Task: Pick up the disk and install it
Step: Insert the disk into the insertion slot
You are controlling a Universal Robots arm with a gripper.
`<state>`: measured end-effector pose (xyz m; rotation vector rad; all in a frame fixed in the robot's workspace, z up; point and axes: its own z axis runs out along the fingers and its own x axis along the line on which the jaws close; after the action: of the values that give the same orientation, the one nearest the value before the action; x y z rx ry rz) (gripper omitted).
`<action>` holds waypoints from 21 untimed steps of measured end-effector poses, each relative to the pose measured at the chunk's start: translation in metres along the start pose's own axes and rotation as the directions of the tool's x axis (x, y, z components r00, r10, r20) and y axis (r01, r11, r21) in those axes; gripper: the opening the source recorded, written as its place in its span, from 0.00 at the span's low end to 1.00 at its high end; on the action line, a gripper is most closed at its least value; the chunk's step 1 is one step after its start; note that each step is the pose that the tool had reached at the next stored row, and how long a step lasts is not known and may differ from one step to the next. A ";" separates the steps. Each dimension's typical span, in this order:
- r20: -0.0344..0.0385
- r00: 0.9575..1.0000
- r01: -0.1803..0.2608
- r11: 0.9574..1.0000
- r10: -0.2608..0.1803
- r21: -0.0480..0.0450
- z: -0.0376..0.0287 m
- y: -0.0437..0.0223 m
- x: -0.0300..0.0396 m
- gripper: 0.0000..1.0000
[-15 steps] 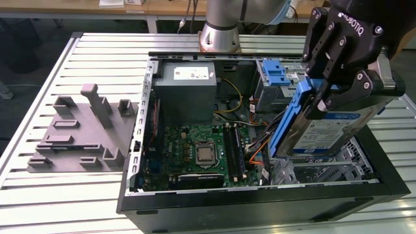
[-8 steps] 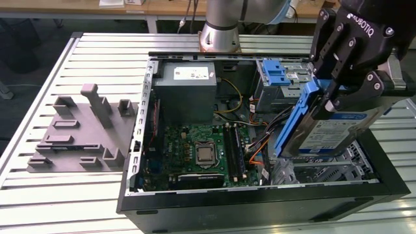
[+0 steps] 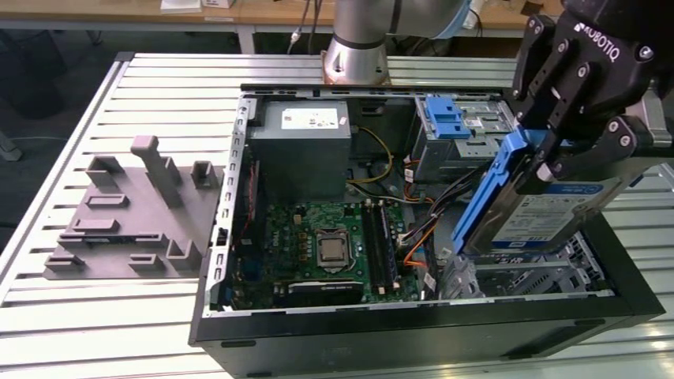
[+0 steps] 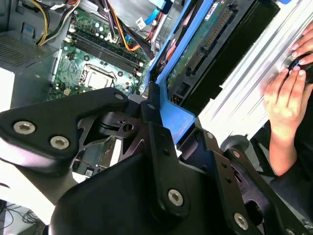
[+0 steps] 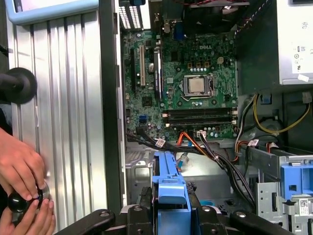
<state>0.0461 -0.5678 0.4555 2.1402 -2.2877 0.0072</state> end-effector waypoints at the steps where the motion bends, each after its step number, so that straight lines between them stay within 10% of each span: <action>1: 0.000 1.000 0.000 1.000 0.000 0.000 0.0001 -0.0008 -0.0001 0.36; 21: 0.000 1.000 0.000 1.000 0.000 0.000 0.0030 -0.0111 -0.0015 0.36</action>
<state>0.0573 -0.5670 0.4525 2.1404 -2.2876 0.0071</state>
